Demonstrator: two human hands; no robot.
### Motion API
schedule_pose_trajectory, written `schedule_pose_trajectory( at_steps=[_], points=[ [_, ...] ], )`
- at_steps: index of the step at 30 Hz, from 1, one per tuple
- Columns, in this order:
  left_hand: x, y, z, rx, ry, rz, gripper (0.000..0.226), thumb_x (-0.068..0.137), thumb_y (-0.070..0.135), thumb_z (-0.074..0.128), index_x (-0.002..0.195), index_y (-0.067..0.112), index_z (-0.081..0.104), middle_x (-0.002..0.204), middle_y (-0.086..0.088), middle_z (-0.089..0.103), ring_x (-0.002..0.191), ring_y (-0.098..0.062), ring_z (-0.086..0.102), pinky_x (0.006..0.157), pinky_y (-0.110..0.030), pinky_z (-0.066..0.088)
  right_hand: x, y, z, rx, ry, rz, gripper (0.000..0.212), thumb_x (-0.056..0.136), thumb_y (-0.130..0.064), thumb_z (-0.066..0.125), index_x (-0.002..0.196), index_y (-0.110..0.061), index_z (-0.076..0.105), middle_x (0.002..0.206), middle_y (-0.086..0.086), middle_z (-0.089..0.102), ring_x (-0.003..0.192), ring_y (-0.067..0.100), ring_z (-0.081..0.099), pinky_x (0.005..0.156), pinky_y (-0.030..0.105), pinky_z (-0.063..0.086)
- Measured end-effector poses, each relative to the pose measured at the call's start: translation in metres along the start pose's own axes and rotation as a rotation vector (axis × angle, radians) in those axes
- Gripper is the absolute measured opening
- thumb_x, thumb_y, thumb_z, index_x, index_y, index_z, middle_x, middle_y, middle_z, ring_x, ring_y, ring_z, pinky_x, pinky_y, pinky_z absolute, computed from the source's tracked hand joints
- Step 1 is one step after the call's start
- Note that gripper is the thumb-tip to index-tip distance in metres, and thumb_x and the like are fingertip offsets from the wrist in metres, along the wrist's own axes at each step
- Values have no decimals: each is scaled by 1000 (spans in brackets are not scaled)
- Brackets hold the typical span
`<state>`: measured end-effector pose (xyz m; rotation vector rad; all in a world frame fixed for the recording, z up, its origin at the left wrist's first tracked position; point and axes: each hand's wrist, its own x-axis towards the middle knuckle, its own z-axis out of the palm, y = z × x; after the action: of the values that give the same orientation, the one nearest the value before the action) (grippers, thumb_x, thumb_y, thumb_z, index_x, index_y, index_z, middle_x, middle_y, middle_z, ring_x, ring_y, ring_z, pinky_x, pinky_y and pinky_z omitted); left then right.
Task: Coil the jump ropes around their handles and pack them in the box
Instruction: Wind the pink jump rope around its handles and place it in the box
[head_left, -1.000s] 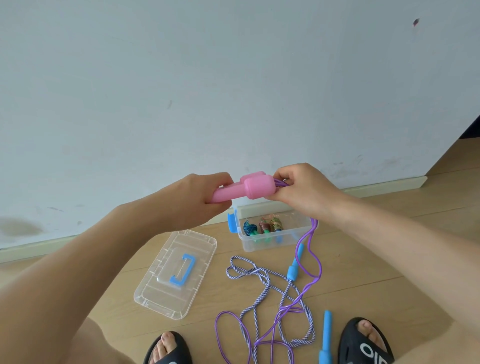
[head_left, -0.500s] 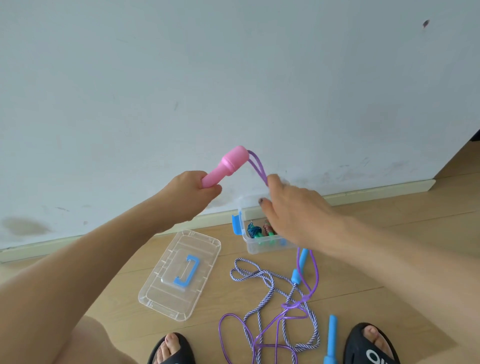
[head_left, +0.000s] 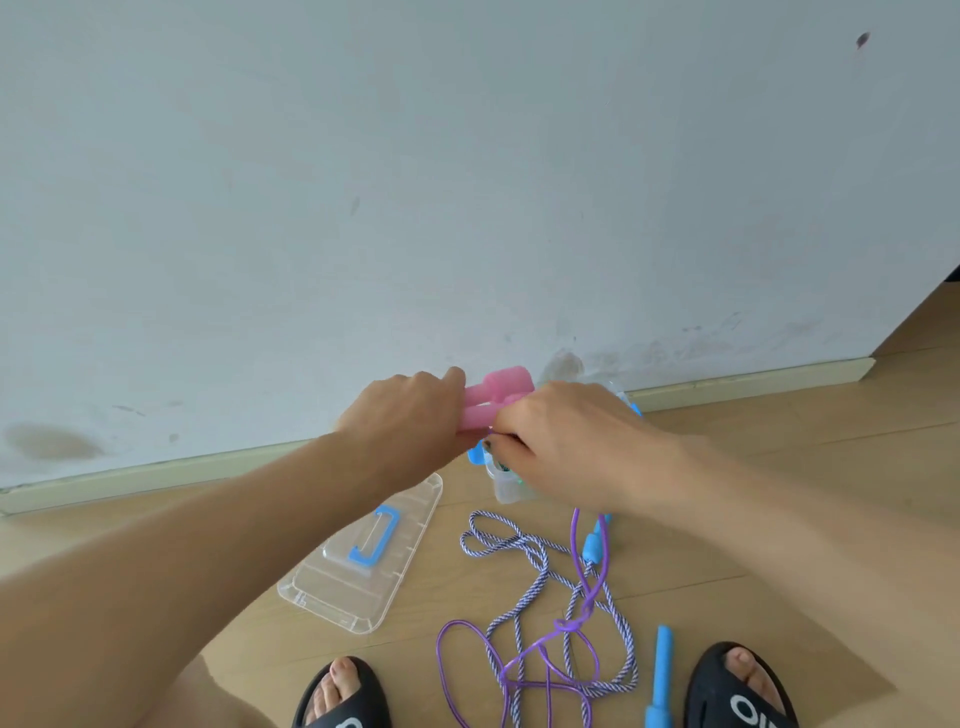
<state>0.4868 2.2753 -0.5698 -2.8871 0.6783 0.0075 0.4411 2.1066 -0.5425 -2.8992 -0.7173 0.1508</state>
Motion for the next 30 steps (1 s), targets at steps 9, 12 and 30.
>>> schedule_pose_trajectory(
  at_steps=[9,12,30],
  points=[
    [-15,18,5,72,274,390,80,78,82,10,97,15,51,61,4,39,47,-28,50,46,-30,31,-5,36,-29,665,-182,30,17,80,-26,80,74,-16,68,68,4,71,61,11,61,63,31,48],
    [-20,16,-1,-45,320,492,68,86,74,25,90,13,56,57,3,50,40,-27,52,40,-26,31,-5,45,-34,766,-154,64,27,80,-29,81,70,-9,65,58,4,65,52,13,55,55,26,44],
    [-25,-9,-32,-641,387,355,16,91,27,57,80,17,50,56,9,46,51,-16,37,46,-21,31,2,35,16,939,194,370,31,92,-31,56,63,-24,50,56,-6,48,54,15,45,64,30,42]
  ],
)
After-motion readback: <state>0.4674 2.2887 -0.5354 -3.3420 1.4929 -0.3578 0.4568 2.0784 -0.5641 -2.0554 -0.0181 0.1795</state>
